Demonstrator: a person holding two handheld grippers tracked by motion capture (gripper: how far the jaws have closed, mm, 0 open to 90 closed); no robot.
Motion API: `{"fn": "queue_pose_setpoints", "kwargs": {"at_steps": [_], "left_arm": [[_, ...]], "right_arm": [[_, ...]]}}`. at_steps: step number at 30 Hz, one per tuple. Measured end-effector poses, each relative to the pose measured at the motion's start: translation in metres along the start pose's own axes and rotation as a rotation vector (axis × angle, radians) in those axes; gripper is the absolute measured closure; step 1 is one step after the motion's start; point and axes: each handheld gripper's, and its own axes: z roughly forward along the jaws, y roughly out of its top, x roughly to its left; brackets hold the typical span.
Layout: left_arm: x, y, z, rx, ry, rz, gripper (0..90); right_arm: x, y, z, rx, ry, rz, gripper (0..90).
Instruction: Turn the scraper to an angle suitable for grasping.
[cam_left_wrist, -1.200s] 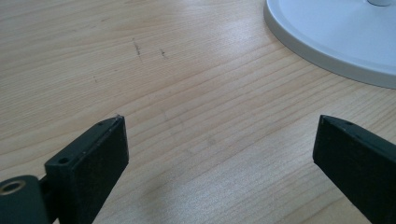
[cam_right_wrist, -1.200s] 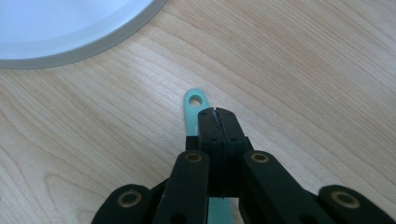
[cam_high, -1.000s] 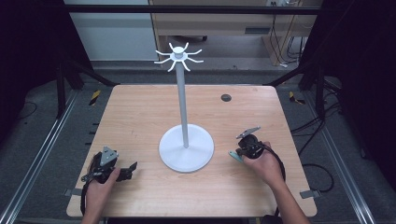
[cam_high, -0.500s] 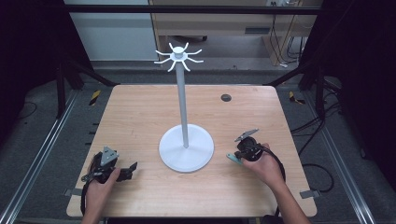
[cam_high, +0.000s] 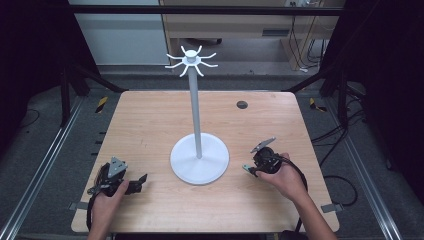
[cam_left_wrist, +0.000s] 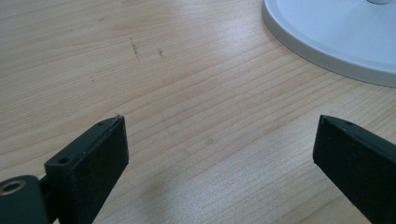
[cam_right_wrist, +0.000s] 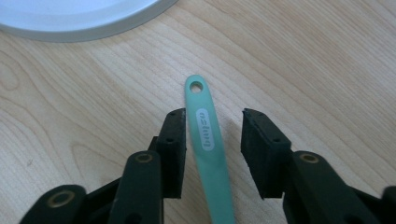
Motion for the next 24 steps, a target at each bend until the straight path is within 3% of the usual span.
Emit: {"fn": "queue_pose_setpoints", "kwargs": {"at_steps": [7, 24], "left_arm": [[0.000, 0.000, 0.000, 0.000, 0.001, 0.002, 2.9], [-0.001, 0.000, 0.000, 0.000, -0.001, 0.004, 2.9]], "right_arm": [[0.000, 0.003, 0.000, 0.048, 0.007, -0.037, 53.6], [0.001, 0.012, 0.006, 0.121, 0.007, -0.074, 60.4]]}}
